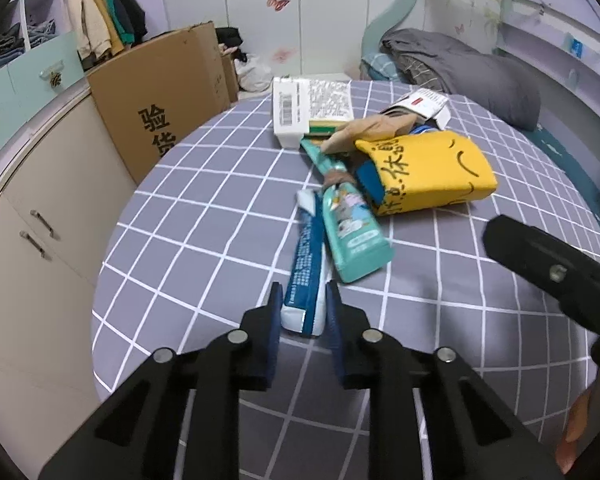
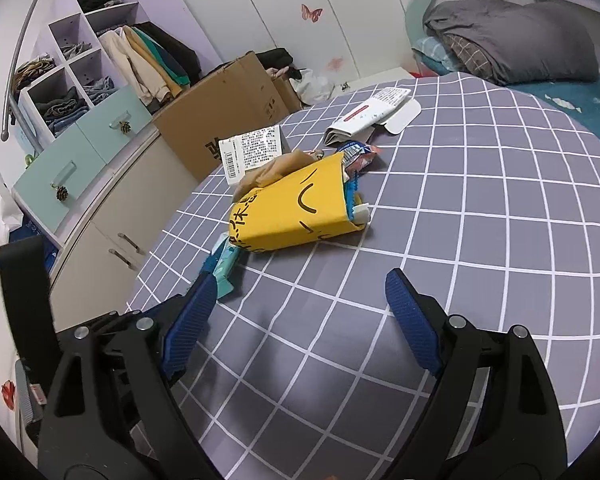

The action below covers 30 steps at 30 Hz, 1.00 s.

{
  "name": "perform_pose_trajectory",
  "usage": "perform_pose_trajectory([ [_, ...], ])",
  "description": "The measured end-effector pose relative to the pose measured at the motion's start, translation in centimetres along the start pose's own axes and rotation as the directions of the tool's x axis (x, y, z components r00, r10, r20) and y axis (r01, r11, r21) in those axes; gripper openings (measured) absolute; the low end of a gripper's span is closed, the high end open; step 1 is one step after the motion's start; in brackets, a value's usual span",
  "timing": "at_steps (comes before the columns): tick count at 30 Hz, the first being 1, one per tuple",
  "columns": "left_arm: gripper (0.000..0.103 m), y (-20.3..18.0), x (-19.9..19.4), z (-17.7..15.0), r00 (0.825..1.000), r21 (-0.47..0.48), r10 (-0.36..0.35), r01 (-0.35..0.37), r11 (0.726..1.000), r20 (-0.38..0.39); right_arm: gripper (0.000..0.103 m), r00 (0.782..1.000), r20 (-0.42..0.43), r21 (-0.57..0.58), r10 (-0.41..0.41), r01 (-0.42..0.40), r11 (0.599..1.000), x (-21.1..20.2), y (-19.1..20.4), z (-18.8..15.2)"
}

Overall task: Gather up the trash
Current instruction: 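Grasp the blue-and-white toothpaste tube with the left tool, then grasp the teal toothpaste tube with the right tool while the left tool holds its tube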

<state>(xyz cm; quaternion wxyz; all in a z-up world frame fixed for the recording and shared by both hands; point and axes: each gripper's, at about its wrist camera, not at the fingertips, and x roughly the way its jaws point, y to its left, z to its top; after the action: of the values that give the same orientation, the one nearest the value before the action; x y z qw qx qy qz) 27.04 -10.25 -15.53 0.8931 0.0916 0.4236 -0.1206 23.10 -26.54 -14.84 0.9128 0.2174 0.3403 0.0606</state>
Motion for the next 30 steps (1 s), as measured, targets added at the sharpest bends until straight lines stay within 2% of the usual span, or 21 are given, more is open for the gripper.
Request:
perform_pose_trajectory([
  [3,0.020,0.6,-0.8,-0.2,1.000,-0.020,0.006,-0.006,1.000,0.026,0.085,1.000,-0.012,-0.005,0.010,-0.010,1.000,0.3,0.4,0.2],
  [10,0.020,4.7,-2.5,-0.5,0.991,-0.134,0.118,-0.108,0.985,0.069,0.084,0.997,-0.071,-0.039,0.034,-0.037,0.999,2.5,3.0,0.3],
  [13,0.020,6.0,-2.8,-0.5,0.988,-0.160,0.134,-0.121,0.980,0.075,0.084,0.993,-0.106,-0.030,0.044,-0.047,0.998,3.9,4.3,0.4],
  [16,0.020,7.5,-2.9,-0.5,0.987,-0.183,0.142,-0.126,0.975,0.073,0.074,0.992,-0.121,-0.045,0.028,-0.034,0.998,5.2,5.6,0.5],
  [21,0.020,9.2,-2.8,-1.0,0.988,-0.202,0.139,-0.123,0.972,0.064,0.072,0.990,-0.140,-0.069,-0.029,0.019,0.997,7.6,7.2,0.9],
  [26,0.020,10.7,-2.3,-1.3,0.991,-0.234,0.123,-0.106,0.966,0.059,0.055,0.986,-0.125,-0.108,-0.109,0.096,0.989,9.1,8.1,1.6],
  [27,0.020,11.1,-2.2,-1.4,0.991,-0.241,0.119,-0.102,0.965,0.059,0.041,0.984,-0.123,-0.120,-0.128,0.113,0.986,9.4,8.2,1.7],
  [28,0.020,11.4,-2.2,-1.4,0.991,-0.247,0.118,-0.100,0.964,0.060,0.022,0.982,-0.124,-0.132,-0.144,0.127,0.983,9.6,8.4,1.8],
  [30,0.020,12.0,-2.3,-1.6,0.992,-0.259,0.109,-0.089,0.962,0.064,0.020,0.980,-0.121,-0.157,-0.158,0.138,0.978,9.8,8.6,1.6],
])
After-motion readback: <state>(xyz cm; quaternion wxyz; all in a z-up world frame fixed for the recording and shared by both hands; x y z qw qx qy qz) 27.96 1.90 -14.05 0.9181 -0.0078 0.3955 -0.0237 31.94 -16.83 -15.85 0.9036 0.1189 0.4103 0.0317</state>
